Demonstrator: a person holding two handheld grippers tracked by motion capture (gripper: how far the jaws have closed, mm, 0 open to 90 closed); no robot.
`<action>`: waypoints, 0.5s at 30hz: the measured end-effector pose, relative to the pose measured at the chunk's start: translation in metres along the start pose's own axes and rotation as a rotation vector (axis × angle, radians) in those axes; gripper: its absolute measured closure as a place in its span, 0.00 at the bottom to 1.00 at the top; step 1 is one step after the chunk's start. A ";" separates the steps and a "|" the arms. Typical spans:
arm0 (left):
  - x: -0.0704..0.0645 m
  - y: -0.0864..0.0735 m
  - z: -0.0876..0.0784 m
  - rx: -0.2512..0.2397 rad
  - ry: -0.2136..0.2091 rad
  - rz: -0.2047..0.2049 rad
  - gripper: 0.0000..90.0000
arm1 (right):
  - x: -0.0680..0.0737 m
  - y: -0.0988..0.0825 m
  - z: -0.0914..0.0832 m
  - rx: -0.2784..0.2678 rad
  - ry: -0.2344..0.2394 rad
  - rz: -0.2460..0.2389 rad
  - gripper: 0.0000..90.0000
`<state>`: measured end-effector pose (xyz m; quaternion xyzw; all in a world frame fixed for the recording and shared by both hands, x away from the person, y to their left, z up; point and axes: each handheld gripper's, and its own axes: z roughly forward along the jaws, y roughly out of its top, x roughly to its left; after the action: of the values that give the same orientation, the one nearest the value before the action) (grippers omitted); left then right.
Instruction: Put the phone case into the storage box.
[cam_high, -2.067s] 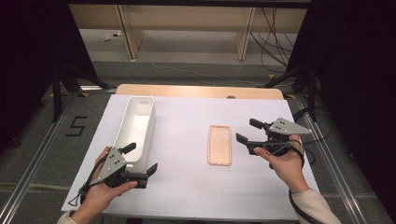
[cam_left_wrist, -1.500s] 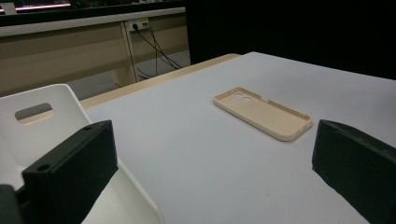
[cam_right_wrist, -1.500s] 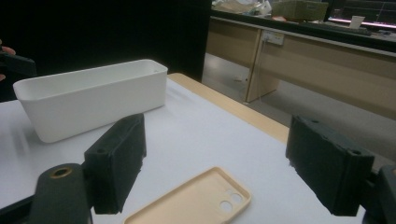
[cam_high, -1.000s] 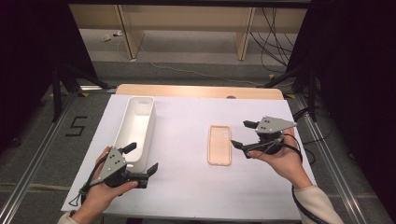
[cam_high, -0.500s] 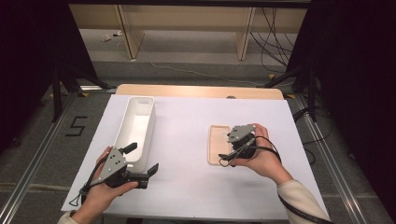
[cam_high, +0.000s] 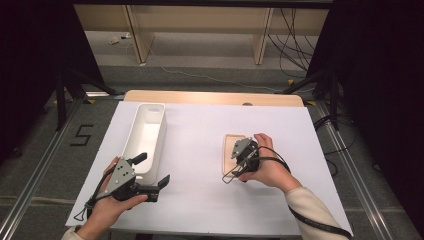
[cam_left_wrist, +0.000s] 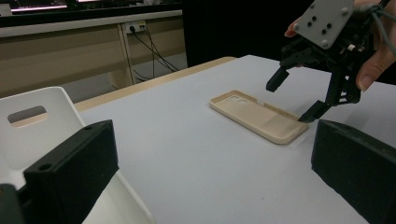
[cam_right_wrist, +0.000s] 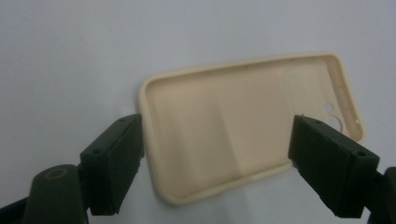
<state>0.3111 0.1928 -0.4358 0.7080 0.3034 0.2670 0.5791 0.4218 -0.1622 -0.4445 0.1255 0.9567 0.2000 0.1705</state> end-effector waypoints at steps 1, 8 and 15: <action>0.000 0.000 0.000 -0.001 -0.001 -0.001 0.00 | 0.000 0.000 0.002 0.010 0.004 -0.007 0.22; 0.000 0.000 0.000 0.000 -0.005 0.005 0.00 | 0.002 0.002 0.008 0.062 0.005 -0.032 0.22; -0.001 0.001 0.000 -0.005 -0.009 0.005 0.00 | 0.002 0.005 0.014 0.101 0.012 -0.041 0.22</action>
<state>0.3105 0.1915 -0.4349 0.7086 0.2983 0.2659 0.5815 0.4257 -0.1526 -0.4550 0.1133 0.9689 0.1489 0.1623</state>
